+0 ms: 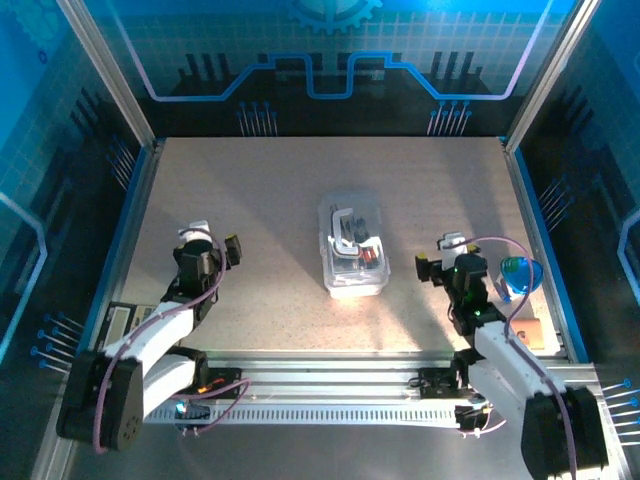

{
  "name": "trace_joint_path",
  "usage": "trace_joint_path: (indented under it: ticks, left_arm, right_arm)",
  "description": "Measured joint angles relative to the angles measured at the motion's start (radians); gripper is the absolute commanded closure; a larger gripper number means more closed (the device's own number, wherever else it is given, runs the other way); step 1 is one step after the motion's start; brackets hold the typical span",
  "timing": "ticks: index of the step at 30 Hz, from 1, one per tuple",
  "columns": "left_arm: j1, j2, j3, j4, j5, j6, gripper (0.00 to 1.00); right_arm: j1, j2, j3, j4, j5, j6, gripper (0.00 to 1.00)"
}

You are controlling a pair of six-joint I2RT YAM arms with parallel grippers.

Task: Pack the tool kit

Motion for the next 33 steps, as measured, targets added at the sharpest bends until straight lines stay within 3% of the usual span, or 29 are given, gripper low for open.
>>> trace_joint_path:
  ticks: [5, 8, 15, 33]
  left_arm:
    - [0.024, 0.180, 0.000, 0.210, -0.005, 0.022, 0.01]
    - [0.043, 0.263, 0.029, 0.251, 0.009, 0.039, 0.01]
    - [0.082, 0.468, 0.077, 0.457, 0.115, 0.082, 0.01]
    - [0.090, 0.476, 0.058, 0.544, 0.156, 0.098, 0.01]
  right_arm:
    - [-0.015, 0.242, 0.019, 0.191, -0.038, 0.009, 0.00]
    - [-0.030, 0.373, 0.080, 0.262, -0.077, 0.016, 0.00]
    - [-0.043, 0.625, 0.209, 0.455, -0.148, 0.027, 0.00]
    - [-0.055, 0.651, 0.195, 0.523, -0.150, 0.041, 0.00]
